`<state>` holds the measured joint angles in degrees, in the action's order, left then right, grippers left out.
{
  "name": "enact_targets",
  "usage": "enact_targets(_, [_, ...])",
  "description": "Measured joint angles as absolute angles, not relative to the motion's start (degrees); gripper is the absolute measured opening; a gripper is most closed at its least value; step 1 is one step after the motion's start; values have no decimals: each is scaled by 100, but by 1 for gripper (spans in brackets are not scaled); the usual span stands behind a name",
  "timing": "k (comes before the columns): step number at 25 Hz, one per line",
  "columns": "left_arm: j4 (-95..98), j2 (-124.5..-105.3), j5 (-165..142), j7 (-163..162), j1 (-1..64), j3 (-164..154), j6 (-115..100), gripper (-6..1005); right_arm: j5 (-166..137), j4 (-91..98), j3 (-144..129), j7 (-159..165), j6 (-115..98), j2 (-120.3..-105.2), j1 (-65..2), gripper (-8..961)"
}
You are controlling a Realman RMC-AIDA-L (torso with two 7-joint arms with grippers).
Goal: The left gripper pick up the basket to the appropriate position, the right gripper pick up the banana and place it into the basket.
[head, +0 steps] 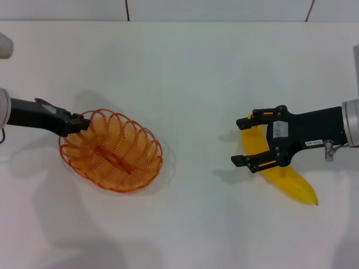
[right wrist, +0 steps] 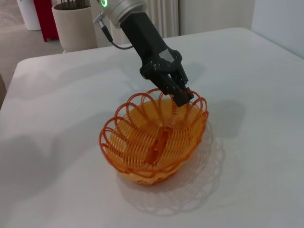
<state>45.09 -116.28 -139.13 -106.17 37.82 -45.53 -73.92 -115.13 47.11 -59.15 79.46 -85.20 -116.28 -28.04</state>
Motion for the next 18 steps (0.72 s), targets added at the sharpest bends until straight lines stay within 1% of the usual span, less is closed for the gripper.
enact_targets(18, [4494,-11627,-13916,-10405,3761,-4659,-7383,134,-11513,4711,-5915,7945,-8526,-11627,-2803,883])
